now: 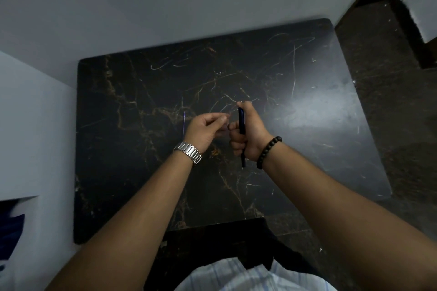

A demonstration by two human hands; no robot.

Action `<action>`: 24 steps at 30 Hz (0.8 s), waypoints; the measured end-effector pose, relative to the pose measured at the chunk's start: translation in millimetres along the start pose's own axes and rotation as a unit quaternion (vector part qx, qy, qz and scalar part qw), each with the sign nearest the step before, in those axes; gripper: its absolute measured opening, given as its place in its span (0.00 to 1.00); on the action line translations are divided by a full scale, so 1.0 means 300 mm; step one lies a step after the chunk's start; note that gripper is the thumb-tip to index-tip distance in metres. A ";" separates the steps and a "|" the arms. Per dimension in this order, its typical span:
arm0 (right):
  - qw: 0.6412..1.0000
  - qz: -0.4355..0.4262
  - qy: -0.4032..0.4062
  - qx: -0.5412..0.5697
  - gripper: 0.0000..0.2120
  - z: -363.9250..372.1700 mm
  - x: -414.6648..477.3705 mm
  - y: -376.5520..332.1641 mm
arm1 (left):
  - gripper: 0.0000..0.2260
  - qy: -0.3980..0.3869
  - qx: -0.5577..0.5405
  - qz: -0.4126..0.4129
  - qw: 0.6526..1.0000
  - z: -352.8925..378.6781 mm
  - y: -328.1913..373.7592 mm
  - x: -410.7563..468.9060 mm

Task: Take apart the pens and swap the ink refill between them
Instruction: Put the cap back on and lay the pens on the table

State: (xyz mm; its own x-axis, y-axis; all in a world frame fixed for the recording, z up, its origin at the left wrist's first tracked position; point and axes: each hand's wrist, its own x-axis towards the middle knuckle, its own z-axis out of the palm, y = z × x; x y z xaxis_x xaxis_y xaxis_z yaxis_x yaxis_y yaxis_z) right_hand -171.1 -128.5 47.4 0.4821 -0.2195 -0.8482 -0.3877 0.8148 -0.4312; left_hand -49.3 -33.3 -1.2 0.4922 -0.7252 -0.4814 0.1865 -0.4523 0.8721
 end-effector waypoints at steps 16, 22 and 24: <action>0.988 -0.105 0.076 -0.081 0.07 -0.015 0.096 0.021 | 0.09 0.232 0.365 -0.107 0.895 -0.242 -0.157 0.062; 0.966 -0.146 0.148 -0.157 0.08 -0.038 0.159 0.039 | 0.08 0.190 0.414 -0.160 0.876 -0.241 -0.114 0.104; 0.953 -0.153 0.192 -0.175 0.10 -0.048 0.183 0.046 | 0.11 0.185 0.406 -0.185 0.876 -0.243 -0.105 0.116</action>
State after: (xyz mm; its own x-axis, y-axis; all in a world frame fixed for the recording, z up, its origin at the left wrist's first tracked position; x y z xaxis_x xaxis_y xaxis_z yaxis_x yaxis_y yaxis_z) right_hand -161.3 -137.0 -9.4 0.3174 -0.6533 -0.6874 -0.5465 0.4664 -0.6956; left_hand 23.9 -6.5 -38.9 0.7961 -0.3003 -0.5254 -0.1998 -0.9500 0.2401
